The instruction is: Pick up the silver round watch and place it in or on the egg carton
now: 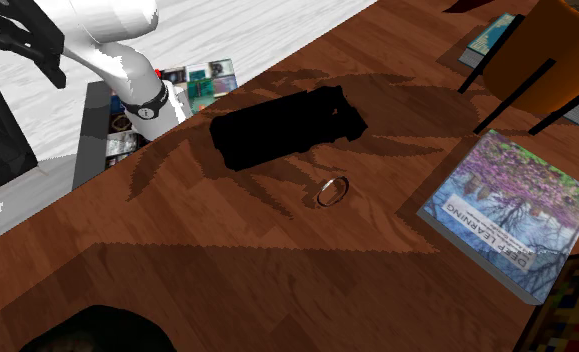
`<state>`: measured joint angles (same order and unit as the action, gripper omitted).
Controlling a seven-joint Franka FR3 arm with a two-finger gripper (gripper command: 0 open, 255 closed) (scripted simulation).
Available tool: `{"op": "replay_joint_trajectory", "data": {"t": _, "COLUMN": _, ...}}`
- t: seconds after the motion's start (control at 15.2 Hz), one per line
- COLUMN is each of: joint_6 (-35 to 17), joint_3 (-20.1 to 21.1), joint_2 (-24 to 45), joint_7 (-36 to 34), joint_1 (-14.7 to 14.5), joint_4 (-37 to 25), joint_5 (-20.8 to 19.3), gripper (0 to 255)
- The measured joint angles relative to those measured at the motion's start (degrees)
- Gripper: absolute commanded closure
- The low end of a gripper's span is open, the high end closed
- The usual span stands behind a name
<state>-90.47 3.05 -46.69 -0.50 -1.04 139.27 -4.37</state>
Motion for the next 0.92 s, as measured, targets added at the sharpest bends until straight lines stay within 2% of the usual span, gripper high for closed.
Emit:
{"op": "replay_joint_trajectory", "data": {"t": 0.26, "joint_6": -2.09, "joint_3": 2.3, "joint_2": -0.14, "joint_7": -4.12, "joint_1": -0.35, "joint_4": 2.25, "joint_5": 2.31, "gripper": 0}}
{"op": "replay_joint_trajectory", "data": {"t": 0.92, "joint_6": -12.94, "joint_3": 15.04, "joint_2": 6.84, "joint_7": -24.75, "joint_1": -2.03, "joint_4": 4.83, "joint_5": 13.33, "gripper": 0}}
